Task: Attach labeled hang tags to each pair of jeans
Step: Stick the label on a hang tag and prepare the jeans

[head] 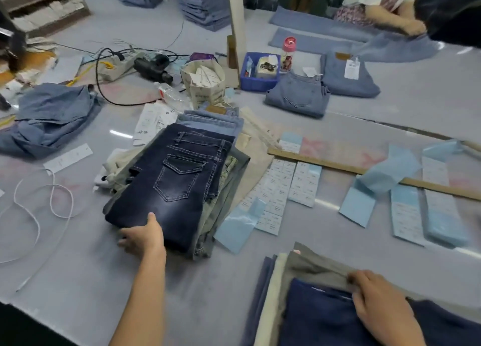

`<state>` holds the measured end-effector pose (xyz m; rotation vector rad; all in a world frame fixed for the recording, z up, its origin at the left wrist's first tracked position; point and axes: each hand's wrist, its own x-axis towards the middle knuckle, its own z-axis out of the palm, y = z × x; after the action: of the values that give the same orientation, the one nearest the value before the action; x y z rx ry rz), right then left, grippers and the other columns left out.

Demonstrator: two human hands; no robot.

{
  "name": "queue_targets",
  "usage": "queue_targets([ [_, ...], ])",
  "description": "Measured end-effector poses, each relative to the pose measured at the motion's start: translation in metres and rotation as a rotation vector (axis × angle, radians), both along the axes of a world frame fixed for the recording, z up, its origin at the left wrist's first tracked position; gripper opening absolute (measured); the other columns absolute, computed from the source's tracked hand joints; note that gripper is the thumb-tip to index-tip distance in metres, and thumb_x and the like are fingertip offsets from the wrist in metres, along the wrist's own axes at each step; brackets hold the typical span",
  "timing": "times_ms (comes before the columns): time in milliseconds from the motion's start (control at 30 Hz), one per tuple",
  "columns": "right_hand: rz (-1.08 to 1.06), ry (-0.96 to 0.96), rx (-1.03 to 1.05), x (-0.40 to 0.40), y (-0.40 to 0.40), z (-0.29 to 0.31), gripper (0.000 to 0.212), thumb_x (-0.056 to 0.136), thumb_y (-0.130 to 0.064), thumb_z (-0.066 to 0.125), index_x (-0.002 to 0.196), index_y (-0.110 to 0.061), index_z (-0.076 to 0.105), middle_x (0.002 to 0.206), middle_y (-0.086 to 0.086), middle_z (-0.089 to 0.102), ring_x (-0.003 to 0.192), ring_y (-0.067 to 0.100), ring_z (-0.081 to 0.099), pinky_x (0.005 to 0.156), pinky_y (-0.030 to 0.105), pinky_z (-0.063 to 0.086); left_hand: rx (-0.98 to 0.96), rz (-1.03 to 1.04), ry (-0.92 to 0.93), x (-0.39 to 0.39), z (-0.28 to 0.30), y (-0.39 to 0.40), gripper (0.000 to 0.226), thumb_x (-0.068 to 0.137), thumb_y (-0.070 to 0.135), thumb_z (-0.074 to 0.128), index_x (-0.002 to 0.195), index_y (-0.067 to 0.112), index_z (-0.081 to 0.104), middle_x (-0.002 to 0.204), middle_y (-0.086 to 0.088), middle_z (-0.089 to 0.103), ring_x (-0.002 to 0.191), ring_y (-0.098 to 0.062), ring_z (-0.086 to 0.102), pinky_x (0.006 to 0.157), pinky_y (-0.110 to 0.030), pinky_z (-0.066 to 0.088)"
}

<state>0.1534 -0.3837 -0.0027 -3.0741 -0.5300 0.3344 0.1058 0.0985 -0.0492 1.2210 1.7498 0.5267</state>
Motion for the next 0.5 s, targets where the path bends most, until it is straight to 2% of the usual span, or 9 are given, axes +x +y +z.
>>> queue_targets([
  [67,-0.108,0.047,0.059,-0.007,0.029,0.0,0.032,0.095,-0.029,0.057,0.126,-0.023,0.062,0.127,0.0,0.06,0.113,0.025,0.058,0.092,0.039,0.049,0.004,-0.024,0.103,0.003,0.004,-0.006,0.071,0.088,0.028,0.071,0.139,-0.007,0.038,0.146,-0.028,0.034,0.13,-0.048,0.038,0.103,-0.056,0.041],
  [133,-0.02,-0.009,0.173,-0.013,0.072,-0.005,0.04,0.099,-0.035,0.053,0.137,-0.025,0.055,0.144,0.0,0.052,0.126,0.026,0.053,0.103,0.041,0.045,0.002,0.0,0.07,0.001,0.004,-0.008,0.064,0.084,0.024,0.072,0.135,-0.005,0.046,0.144,-0.028,0.043,0.128,-0.046,0.045,0.102,-0.054,0.044],
  [200,0.117,0.063,0.187,-0.02,0.106,-0.016,0.043,0.103,-0.042,0.038,0.144,-0.032,0.045,0.149,-0.007,0.045,0.134,0.019,0.045,0.11,0.04,0.036,-0.079,0.135,-0.129,0.001,0.007,-0.006,0.061,0.082,0.019,0.076,0.135,0.0,0.052,0.138,-0.022,0.057,0.12,-0.039,0.059,0.093,-0.044,0.052],
  [267,0.138,0.112,0.194,-0.021,0.116,-0.022,0.042,0.103,-0.046,0.031,0.143,-0.038,0.042,0.145,-0.014,0.045,0.132,0.014,0.042,0.111,0.038,0.031,-0.152,0.206,-0.337,0.001,0.019,-0.006,0.064,0.081,0.022,0.081,0.136,0.002,0.054,0.132,-0.014,0.063,0.111,-0.032,0.065,0.082,-0.038,0.053],
  [300,0.106,0.122,0.212,-0.019,0.114,-0.023,0.042,0.102,-0.047,0.031,0.143,-0.039,0.042,0.146,-0.016,0.044,0.133,0.012,0.041,0.112,0.037,0.029,-0.104,0.167,-0.345,0.005,0.03,-0.006,0.065,0.083,0.026,0.08,0.137,0.001,0.054,0.131,-0.014,0.063,0.111,-0.032,0.065,0.083,-0.037,0.052],
  [400,0.109,0.09,0.188,-0.02,0.105,-0.022,0.044,0.104,-0.043,0.033,0.147,-0.038,0.039,0.156,-0.014,0.035,0.141,0.01,0.035,0.117,0.032,0.023,0.201,-0.106,-0.114,0.024,0.075,-0.01,0.056,0.095,0.036,0.063,0.137,0.002,0.053,0.139,-0.022,0.058,0.123,-0.043,0.057,0.095,-0.042,0.047],
  [433,0.116,0.083,0.215,-0.023,0.105,-0.02,0.044,0.104,-0.039,0.037,0.148,-0.036,0.04,0.158,-0.01,0.034,0.143,0.013,0.034,0.118,0.032,0.023,0.25,-0.186,-0.112,0.035,0.094,-0.014,0.05,0.098,0.035,0.057,0.137,0.004,0.053,0.138,-0.022,0.059,0.123,-0.044,0.056,0.092,-0.041,0.044],
  [500,0.086,0.1,0.415,-0.03,0.113,-0.009,0.042,0.101,-0.026,0.05,0.143,-0.028,0.051,0.154,-0.004,0.041,0.14,0.016,0.04,0.117,0.032,0.029,0.307,-0.358,-0.247,0.064,0.135,-0.026,0.042,0.101,0.025,0.054,0.138,0.004,0.051,0.137,-0.02,0.06,0.124,-0.041,0.057,0.088,-0.032,0.039],
])
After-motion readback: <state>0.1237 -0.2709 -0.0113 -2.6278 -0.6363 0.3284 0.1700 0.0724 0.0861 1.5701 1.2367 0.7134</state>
